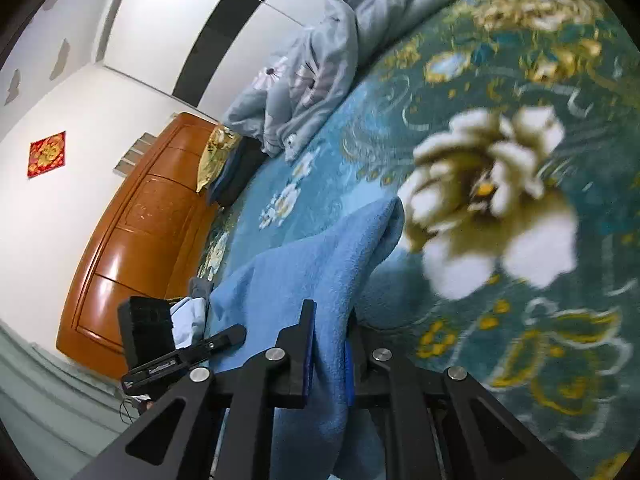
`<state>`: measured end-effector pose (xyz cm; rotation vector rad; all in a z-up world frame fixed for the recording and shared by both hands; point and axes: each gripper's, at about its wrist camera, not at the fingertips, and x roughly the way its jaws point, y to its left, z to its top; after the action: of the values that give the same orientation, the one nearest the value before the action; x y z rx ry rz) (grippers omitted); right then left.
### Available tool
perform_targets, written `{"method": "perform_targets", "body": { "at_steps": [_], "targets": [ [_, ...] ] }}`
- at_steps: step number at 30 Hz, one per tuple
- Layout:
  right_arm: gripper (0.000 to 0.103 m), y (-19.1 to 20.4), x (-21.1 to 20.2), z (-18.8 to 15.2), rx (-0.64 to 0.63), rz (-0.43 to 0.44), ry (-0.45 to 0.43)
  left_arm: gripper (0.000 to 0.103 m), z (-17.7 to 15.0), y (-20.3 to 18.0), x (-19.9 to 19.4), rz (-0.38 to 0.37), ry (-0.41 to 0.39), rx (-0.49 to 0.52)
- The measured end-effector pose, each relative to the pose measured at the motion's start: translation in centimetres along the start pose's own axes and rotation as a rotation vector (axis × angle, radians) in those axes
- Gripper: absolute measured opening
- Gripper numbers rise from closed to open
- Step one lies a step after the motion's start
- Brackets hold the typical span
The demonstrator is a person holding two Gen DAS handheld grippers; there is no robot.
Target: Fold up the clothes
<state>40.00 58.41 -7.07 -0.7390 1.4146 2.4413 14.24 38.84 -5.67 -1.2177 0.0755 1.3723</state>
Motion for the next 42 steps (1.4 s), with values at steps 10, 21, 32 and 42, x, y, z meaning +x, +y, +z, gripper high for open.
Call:
{"method": "perform_targets", "body": {
  "at_steps": [10,21,32,42],
  "targets": [
    [0.013,-3.8,-10.5,1.8,-0.032,-0.126,-0.023,0.012,0.0,-10.5,5.1,-0.072,0.078,0.143],
    [0.013,-9.7,-21.3,8.2,-0.065,-0.295,-0.051,0.012,2.9,-21.2,14.6,-0.147,0.137,0.222],
    [0.012,-15.3,-26.4,16.4,-0.066,-0.414,-0.089,0.012,5.8,-27.9,23.4,-0.165,0.175,0.279],
    [0.012,-19.8,-29.3,20.7,-0.079,-0.528,-0.103,0.013,6.4,-30.9,30.3,-0.228,0.189,0.255]
  ]
}}
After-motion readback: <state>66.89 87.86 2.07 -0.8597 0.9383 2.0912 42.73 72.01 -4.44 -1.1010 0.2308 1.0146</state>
